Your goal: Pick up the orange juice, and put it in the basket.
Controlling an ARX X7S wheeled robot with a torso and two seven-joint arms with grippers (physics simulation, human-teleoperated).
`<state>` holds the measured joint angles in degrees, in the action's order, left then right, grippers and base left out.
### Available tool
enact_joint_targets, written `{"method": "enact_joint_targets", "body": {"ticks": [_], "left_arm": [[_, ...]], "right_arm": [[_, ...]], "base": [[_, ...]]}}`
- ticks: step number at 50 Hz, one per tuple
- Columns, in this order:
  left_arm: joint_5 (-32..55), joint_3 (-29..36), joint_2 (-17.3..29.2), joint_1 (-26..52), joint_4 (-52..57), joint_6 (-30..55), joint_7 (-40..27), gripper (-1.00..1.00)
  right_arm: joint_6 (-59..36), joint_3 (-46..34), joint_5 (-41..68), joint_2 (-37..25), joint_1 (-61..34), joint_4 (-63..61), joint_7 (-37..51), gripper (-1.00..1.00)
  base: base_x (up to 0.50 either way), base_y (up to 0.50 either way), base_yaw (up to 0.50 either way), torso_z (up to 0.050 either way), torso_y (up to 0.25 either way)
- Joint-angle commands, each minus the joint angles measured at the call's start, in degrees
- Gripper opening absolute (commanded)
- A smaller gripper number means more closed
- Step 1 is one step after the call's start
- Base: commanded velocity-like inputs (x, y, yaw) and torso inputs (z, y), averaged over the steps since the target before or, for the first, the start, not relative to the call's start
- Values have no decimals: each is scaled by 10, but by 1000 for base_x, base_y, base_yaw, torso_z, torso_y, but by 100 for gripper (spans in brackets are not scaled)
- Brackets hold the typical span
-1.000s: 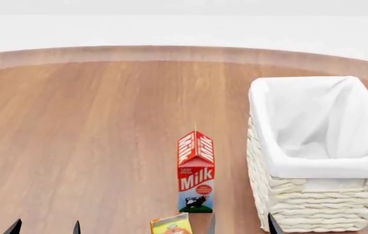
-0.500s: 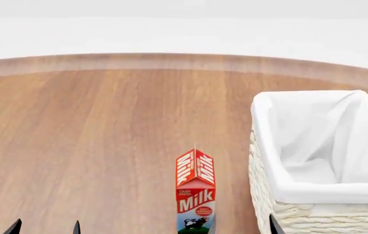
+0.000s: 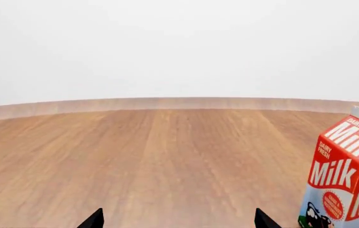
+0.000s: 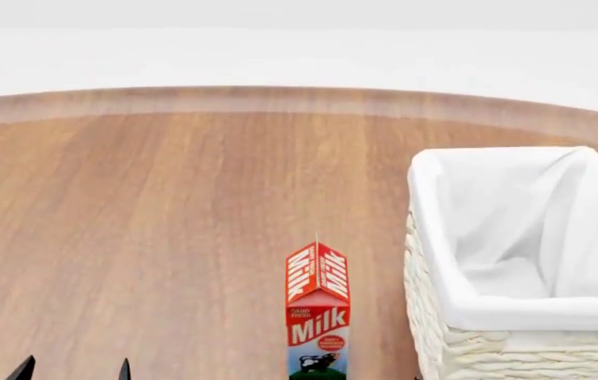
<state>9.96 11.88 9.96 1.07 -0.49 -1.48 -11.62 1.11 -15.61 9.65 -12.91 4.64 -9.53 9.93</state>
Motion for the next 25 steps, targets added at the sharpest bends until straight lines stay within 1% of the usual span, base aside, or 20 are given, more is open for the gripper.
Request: {"method": "enact_joint_targets", "body": {"ticks": [1, 2, 17, 25], "left_arm": [[3, 4, 3, 1, 0, -1, -3, 100], [3, 4, 3, 1, 0, -1, -4, 100], [7, 8, 7, 2, -1, -2, -8, 100], [9, 11, 9, 2, -1, -3, -10, 100]], "right_arm": [[17, -15, -7, -6, 24, -12, 0, 100], [34, -11, -14, -2, 27, -8, 9, 100], [58, -22, -6, -3, 40, 3, 6, 100], [77, -40, -12, 5, 40, 39, -1, 100]], "base": [[0, 0, 0, 0, 0], [0, 0, 0, 0, 0], [0, 0, 0, 0, 0], [0, 0, 0, 0, 0]]}}
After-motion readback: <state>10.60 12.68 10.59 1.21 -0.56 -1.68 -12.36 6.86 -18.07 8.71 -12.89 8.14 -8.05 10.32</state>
